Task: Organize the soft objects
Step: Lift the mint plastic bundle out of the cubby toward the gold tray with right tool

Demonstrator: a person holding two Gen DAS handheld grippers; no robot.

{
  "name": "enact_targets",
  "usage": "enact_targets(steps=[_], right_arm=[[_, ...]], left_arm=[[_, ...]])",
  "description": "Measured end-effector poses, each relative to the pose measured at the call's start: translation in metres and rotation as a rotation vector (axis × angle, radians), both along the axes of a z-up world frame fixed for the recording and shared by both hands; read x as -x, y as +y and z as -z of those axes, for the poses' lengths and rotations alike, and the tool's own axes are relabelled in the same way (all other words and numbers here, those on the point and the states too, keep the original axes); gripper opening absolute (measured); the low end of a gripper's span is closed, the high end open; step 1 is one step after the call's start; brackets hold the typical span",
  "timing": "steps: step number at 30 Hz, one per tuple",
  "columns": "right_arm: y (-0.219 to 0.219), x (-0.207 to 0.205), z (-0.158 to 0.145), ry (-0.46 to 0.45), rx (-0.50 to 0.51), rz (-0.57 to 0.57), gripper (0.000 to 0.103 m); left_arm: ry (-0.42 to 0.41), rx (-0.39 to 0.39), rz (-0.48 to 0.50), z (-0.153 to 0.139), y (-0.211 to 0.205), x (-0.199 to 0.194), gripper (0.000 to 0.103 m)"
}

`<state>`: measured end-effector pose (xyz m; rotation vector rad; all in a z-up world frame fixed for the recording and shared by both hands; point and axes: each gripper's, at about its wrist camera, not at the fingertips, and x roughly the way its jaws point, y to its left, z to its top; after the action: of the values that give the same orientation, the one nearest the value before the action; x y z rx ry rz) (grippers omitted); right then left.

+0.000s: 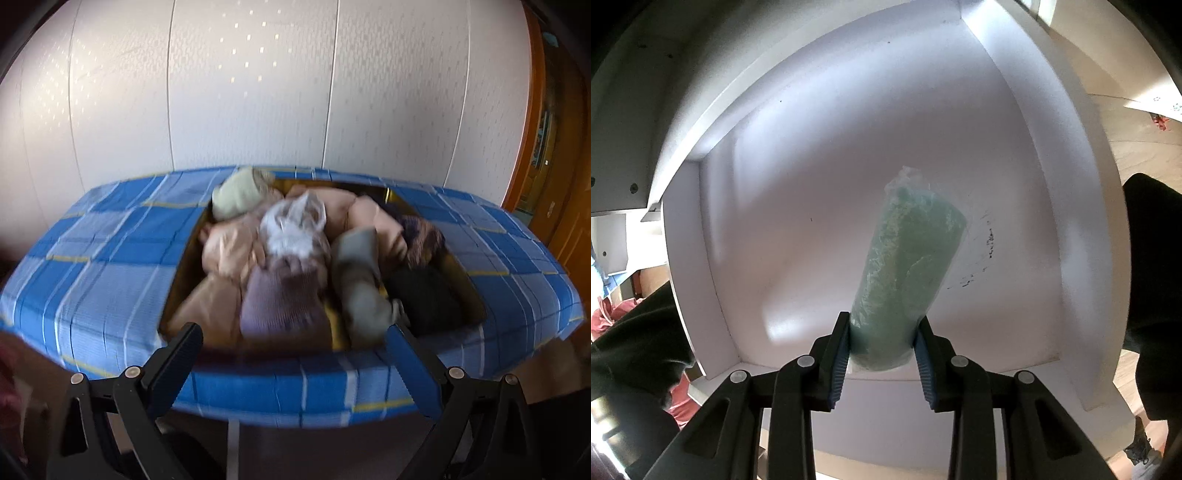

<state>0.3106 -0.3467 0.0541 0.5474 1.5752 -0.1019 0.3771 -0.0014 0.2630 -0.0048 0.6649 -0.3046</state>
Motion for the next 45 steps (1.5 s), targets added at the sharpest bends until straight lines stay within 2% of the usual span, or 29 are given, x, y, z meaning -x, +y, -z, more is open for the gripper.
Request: enact_targets(steps=[12, 24, 36, 45], right_arm=[[0.014, 0.017, -0.025, -0.054, 0.044, -0.014, 0.033], [0.014, 0.028, -0.052, -0.106, 0.036, -0.019, 0.033], [0.021, 0.034, -0.144, -0.288, 0.023, -0.087, 0.033], [0.047, 0.020, -0.227, -0.446, -0.017, -0.200, 0.033]], left_arm=[[0.091, -0.025, -0.028, 0.050, -0.007, 0.029, 0.101], [0.125, -0.044, -0.051, 0.069, -0.008, 0.029, 0.102], [0.183, -0.016, -0.056, 0.076, -0.008, 0.030, 0.102], [0.204, -0.010, -0.075, 0.079, -0.004, 0.032, 0.102]])
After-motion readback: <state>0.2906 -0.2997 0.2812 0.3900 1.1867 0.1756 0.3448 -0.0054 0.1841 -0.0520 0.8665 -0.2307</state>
